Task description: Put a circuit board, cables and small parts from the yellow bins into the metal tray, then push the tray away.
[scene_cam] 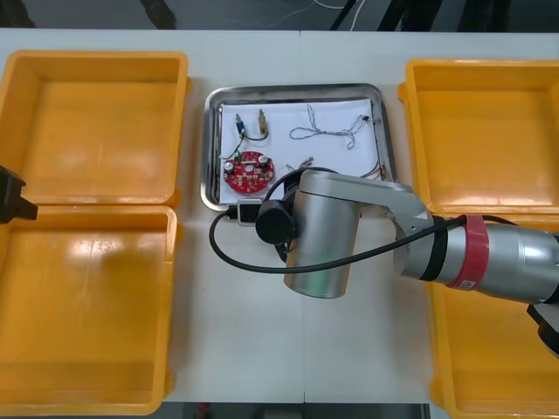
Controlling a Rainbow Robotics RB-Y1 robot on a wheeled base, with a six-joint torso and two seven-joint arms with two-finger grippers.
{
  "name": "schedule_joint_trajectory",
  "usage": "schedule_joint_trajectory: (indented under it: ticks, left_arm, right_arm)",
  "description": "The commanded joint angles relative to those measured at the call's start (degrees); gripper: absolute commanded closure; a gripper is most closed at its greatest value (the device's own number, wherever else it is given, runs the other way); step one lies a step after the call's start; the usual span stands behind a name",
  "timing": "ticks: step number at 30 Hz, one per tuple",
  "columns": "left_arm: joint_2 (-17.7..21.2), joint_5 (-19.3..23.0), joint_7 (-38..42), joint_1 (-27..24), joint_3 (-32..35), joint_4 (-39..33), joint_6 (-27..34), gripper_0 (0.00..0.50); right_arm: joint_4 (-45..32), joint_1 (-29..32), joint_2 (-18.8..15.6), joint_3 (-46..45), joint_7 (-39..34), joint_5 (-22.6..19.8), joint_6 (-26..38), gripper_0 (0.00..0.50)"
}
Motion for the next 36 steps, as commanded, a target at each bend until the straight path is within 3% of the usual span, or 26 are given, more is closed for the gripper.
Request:
schedule_joint_trajectory:
  ticks: [1,19,26,36]
  left_arm:
    - [2.8,0.4,-4.3,1.1,1.8,-1.7,0.4,0.000]
    - [2.8,0.4,-4.3,1.1,1.8,-1.7,0.4,0.000]
    - [2.8,0.4,-4.3,1.1,1.8,-1.7,0.4,0.000]
    - [2.8,0.4,-4.3,1.1,1.8,-1.7,0.4,0.000]
  right_arm:
    - [0.4,-3.5,-0.7,-0.5,2.7,0.9,-1.0,0.500]
    - [9.3,-6.8,2.0,-3.8,4.6,0.7,-4.1,0.500]
    - [11.9,-8.4,2.3,-6.1,5.4,-3.4,-4.8,0.500]
    - [12.3,-9.6,2.7,-6.0,6.3,-3.4,-4.8,0.500]
